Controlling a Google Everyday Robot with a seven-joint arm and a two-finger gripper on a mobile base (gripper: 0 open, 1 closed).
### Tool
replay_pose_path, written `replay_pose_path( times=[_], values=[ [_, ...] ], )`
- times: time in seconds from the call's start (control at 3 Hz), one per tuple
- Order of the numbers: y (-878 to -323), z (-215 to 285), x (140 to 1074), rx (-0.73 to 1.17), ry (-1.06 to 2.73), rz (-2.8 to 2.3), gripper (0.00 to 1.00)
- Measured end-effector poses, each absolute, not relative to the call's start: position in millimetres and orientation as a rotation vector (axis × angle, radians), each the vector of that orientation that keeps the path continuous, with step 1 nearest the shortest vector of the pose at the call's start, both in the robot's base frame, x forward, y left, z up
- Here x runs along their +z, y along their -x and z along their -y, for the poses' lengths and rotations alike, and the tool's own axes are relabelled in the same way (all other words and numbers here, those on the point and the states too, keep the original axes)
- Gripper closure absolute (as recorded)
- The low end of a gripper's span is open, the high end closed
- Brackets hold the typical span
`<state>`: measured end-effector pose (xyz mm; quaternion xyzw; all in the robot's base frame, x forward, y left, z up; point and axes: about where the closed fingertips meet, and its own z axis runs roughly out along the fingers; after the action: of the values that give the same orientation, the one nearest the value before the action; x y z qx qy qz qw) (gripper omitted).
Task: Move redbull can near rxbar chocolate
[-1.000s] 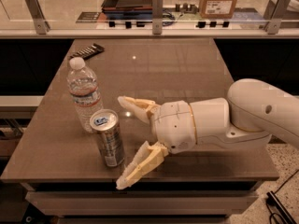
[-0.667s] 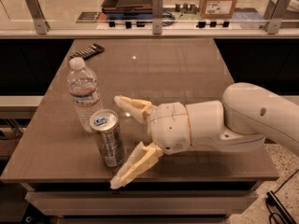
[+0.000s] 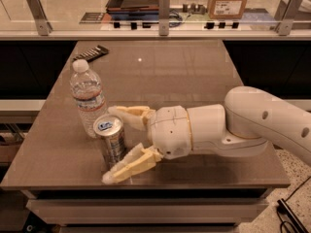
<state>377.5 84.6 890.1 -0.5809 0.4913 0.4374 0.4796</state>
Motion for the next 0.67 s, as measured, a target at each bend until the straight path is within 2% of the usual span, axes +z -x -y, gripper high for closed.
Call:
replay_pose_path(
  times=[0.67],
  values=[
    [-374.6,-88.6,892.4,1.066,1.429,-1.192,0.64]
  ],
)
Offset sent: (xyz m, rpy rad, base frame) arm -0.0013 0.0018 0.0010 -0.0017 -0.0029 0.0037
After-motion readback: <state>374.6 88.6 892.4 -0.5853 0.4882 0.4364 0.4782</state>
